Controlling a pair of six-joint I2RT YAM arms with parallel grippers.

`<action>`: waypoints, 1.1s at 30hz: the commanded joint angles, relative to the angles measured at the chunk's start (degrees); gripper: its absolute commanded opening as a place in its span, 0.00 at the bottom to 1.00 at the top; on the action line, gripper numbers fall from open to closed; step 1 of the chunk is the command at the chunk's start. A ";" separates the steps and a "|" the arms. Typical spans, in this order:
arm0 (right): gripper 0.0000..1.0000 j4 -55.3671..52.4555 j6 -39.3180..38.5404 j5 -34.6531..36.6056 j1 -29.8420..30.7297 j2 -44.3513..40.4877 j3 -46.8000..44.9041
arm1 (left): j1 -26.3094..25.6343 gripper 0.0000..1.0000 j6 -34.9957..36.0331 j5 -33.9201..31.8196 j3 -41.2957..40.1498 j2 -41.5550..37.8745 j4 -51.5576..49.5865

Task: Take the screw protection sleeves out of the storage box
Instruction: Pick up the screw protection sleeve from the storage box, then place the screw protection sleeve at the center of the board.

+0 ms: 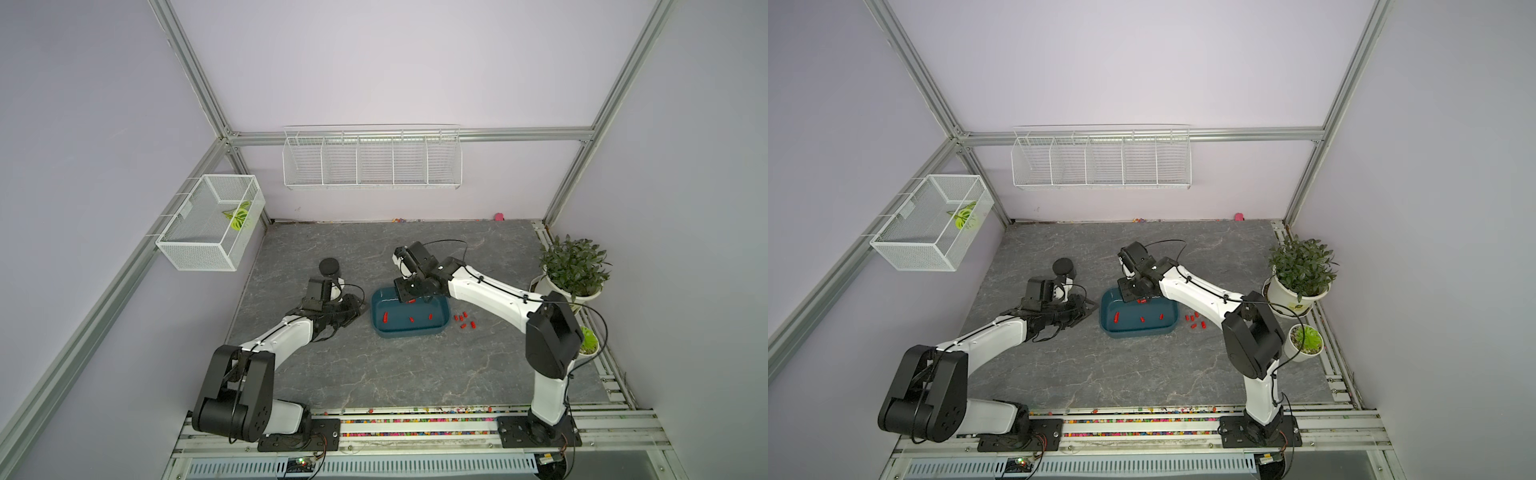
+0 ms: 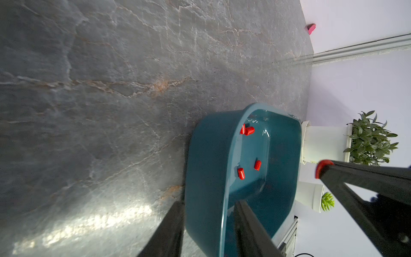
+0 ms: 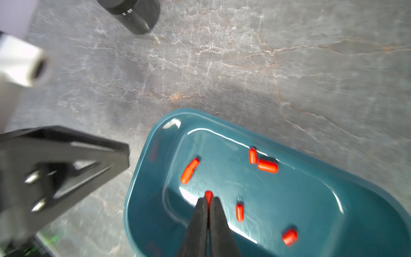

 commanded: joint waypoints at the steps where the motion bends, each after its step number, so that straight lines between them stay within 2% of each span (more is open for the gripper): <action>1: 0.08 -3.81 -1.89 -2.41 -2.04 -5.15 -3.95 | 0.35 0.43 0.32 0.46 0.53 0.72 0.63; 17: 0.10 -6.51 -2.04 2.13 -10.99 -28.62 -27.95 | 0.36 0.43 0.57 1.03 1.00 1.45 0.41; 25: 0.11 -5.57 -2.51 1.41 -15.42 -30.40 -33.82 | 0.27 0.43 0.54 1.07 1.13 1.82 0.51; 33: 0.12 -1.18 -1.23 0.85 -21.30 -28.40 -38.36 | 0.28 0.43 0.64 1.09 1.43 2.18 0.14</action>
